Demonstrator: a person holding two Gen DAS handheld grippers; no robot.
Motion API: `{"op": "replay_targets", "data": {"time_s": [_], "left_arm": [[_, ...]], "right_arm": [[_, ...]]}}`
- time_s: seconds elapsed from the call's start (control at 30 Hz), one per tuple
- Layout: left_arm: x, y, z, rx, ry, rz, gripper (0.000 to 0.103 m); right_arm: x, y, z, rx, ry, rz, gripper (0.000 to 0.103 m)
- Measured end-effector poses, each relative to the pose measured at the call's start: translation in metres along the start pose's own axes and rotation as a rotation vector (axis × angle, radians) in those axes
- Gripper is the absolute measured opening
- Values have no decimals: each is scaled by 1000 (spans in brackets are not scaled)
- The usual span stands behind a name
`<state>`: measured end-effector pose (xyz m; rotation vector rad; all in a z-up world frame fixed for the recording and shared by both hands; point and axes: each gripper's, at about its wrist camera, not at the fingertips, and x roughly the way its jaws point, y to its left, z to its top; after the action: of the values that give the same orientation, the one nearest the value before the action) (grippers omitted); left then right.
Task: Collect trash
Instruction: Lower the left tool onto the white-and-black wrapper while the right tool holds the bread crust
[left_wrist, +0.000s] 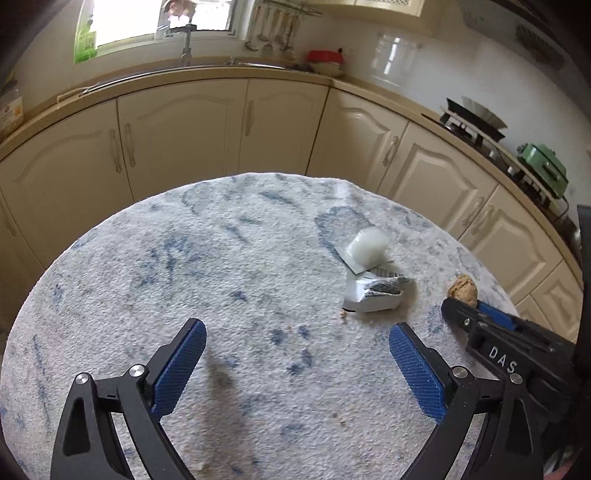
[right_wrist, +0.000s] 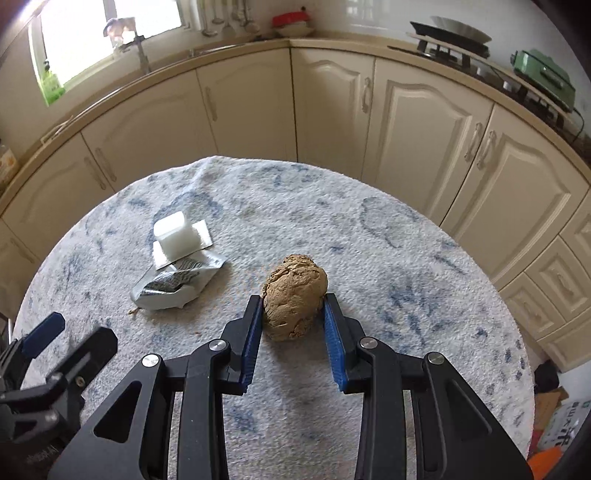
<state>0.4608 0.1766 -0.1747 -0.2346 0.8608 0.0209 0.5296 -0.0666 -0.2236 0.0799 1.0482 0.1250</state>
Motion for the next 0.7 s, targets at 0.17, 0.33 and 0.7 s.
{"op": "replay_targets", "data": {"time_s": [0.17,0.33,0.7], "left_arm": [[20,-31,12,81,-18,17,98],[45,-53,30,135,-38,10,98],[71,-14,41,-36,12,-158,44]], "right_arm": [[3,-22,8,62,-17,-44,32],[7,-36,11,112,-8,-47,32],[7,-38,10,121,-4,-72,32]]}}
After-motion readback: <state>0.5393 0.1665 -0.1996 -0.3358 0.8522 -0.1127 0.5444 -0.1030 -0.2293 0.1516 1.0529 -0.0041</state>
